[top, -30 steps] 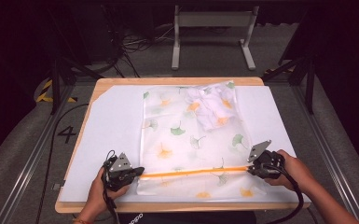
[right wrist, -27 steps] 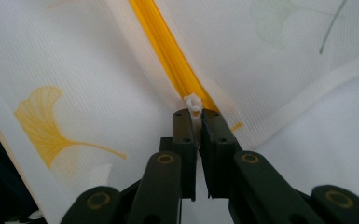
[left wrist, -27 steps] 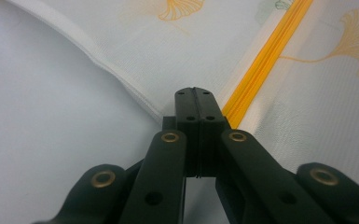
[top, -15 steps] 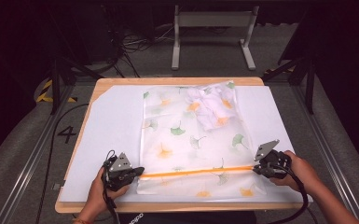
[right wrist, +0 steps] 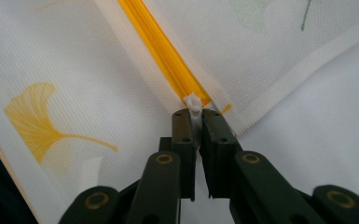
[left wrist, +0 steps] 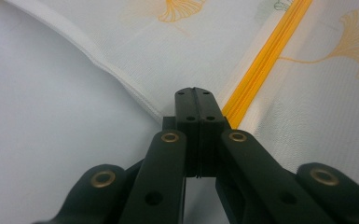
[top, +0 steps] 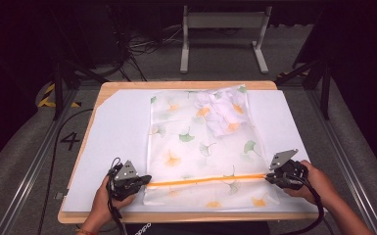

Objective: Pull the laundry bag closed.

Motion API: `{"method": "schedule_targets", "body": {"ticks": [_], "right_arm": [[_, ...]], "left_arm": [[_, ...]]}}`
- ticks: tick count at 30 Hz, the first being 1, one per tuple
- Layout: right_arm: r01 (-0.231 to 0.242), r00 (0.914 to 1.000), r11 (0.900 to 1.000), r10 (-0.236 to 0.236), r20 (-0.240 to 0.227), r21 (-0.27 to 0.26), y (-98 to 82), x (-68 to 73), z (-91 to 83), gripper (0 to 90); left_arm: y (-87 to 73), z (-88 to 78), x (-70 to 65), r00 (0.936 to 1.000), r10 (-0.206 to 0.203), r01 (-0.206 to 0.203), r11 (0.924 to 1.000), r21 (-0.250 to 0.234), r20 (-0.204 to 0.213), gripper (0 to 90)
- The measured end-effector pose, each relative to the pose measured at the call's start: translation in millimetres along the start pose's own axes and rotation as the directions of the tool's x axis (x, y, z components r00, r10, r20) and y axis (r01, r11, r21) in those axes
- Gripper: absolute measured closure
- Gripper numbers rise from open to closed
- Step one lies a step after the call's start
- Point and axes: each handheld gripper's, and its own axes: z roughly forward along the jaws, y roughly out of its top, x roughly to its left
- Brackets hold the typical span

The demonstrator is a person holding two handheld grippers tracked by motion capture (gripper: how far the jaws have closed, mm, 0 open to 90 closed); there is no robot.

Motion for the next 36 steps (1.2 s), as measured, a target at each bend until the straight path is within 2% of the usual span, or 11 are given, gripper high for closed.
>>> {"method": "schedule_targets", "body": {"ticks": [9,13,15,24,29,33,36], "right_arm": [[-0.048,0.9988,0.996,0.048,-0.012,-0.074,-12.4,-1.3,-1.8,83.3],[-0.062,0.9981,0.993,0.061,-0.011,-0.101,-16.4,-1.3,-3.7,82.2],[-0.078,0.9967,0.988,0.075,-0.03,-0.131,-18.2,-0.7,-6.4,80.9],[-0.092,0.995,0.965,0.099,0.014,-0.247,-17.4,3.9,-13.7,75.9],[-0.1,0.9933,0.953,0.112,0.027,-0.285,-16.9,4.5,-14.5,71.2],[-0.102,0.9905,0.941,0.126,0.055,-0.324,-16.4,4.3,-14.7,65.8],[-0.1,0.987,0.926,0.139,0.081,-0.363,-16.4,4.7,-15.0,61.5]], "left_arm": [[0.3,-0.5,0.3,1.0,-0.006,0.006,1.0,0.0,0.002,90.0],[0.9,-1.3,0.4,1.0,0.008,-0.008,1.0,0.002,-0.005,90.0],[0.8,-1.9,0.8,1.0,0.009,-0.009,1.0,0.001,-0.004,90.0],[0.9,-9.8,3.9,0.9993,0.028,-0.029,0.9992,-0.027,-0.025,85.0],[1.3,-15.1,5.8,0.9986,0.039,-0.041,0.9981,-0.047,-0.036,82.9],[1.1,-21.4,7.5,0.9974,0.051,-0.055,0.9962,-0.068,-0.05,78.7],[-0.6,-26.9,10.4,0.9952,0.055,-0.062,0.9946,-0.084,-0.081,71.5]]}}
